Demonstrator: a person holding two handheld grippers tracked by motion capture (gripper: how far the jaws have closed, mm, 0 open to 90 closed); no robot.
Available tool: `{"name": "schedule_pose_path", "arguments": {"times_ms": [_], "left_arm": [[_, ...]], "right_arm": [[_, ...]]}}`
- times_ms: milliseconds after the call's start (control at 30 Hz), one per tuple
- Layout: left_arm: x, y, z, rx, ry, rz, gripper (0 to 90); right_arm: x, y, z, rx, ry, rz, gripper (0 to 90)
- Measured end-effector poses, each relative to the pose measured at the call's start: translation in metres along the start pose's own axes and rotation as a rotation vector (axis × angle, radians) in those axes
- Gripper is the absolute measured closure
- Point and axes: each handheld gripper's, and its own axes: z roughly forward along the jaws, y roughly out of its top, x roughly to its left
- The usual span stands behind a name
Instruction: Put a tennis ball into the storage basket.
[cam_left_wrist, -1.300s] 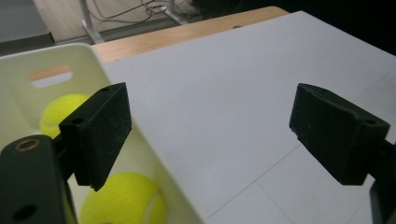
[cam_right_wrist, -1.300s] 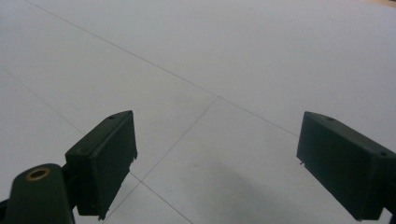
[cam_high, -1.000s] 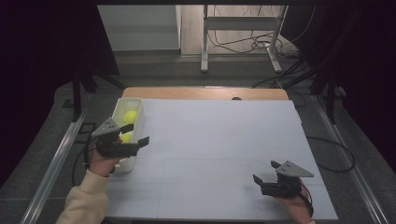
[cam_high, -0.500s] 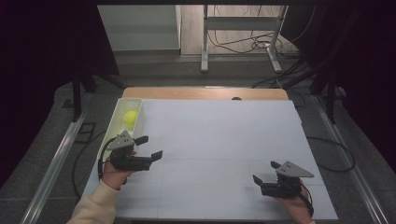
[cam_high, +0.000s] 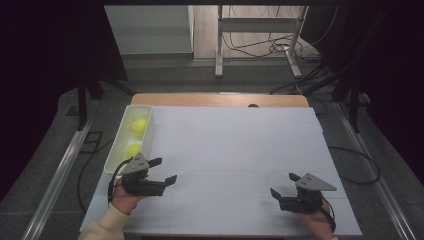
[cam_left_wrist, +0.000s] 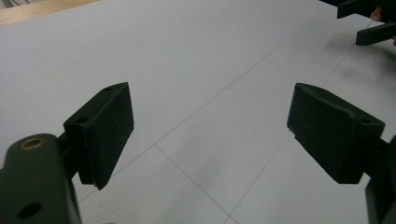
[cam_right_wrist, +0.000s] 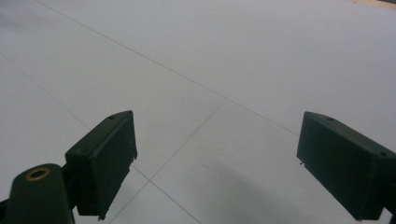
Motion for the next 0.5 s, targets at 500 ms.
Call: {"name": "schedule_pose_path", "arguments": {"times_ms": [500], "left_arm": [[-0.008, -0.025, 0.006, 0.041, -0.008, 0.003, 15.4]], "right_arm": [[0.003, 0.0, 0.002, -0.001, 0.028, -0.016, 12.4]]}}
